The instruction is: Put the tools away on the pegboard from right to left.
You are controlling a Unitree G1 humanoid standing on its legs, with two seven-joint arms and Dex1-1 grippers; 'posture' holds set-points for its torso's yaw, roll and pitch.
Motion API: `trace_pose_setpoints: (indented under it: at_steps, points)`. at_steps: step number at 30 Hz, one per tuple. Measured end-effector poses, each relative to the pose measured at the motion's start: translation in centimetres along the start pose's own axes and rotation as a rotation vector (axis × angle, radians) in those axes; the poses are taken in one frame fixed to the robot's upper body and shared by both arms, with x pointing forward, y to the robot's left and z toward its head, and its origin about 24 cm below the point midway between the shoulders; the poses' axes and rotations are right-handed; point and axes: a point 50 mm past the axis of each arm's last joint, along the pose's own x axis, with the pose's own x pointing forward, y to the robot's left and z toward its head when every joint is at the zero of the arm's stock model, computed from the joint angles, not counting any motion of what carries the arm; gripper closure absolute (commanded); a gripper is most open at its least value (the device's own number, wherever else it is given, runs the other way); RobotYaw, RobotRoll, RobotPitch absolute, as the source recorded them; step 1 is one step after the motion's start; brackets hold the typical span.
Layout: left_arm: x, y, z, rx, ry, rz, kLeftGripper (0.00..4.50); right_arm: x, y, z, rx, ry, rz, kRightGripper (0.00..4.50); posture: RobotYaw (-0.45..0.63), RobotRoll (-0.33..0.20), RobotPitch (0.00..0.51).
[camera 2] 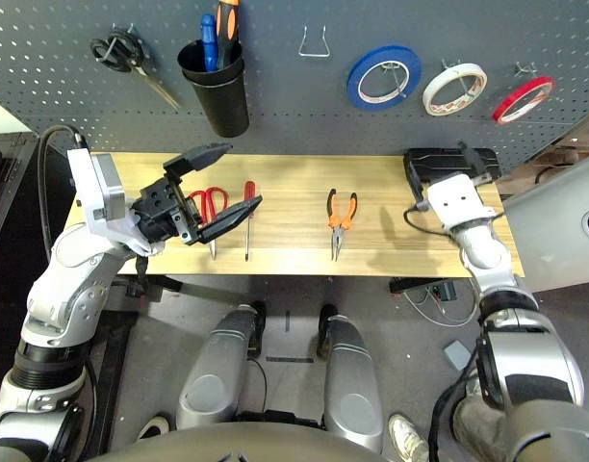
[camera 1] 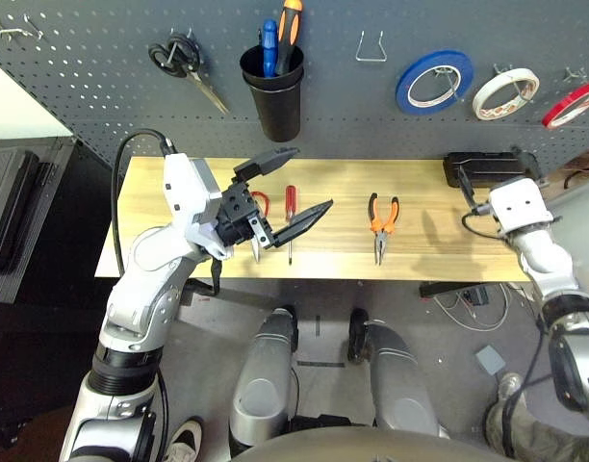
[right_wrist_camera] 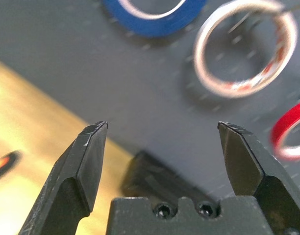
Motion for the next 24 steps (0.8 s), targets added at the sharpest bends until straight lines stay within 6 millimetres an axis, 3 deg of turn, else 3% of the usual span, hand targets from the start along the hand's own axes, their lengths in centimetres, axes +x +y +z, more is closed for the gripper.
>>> trace_pose_setpoints:
  at_steps: [10, 17, 24]
  points:
    - [-0.9, 0.4, -2.7, 0.037, 0.221, -0.048, 0.00, -0.1, 3.0, 0.7, 0.240, 0.189, 0.094, 0.02, 0.27, 0.000, 0.296]
    - [-1.0, 0.7, -3.7, 0.064, 0.310, -0.072, 0.00, 0.8, 5.0, 1.6, 0.446, 0.439, 0.160, 0.02, 0.27, 0.000, 0.307]
    - [-0.7, 0.8, -4.4, 0.074, 0.357, -0.091, 0.00, 2.3, 8.4, 3.3, 0.700, 0.731, 0.212, 0.02, 0.26, 0.000, 0.323]
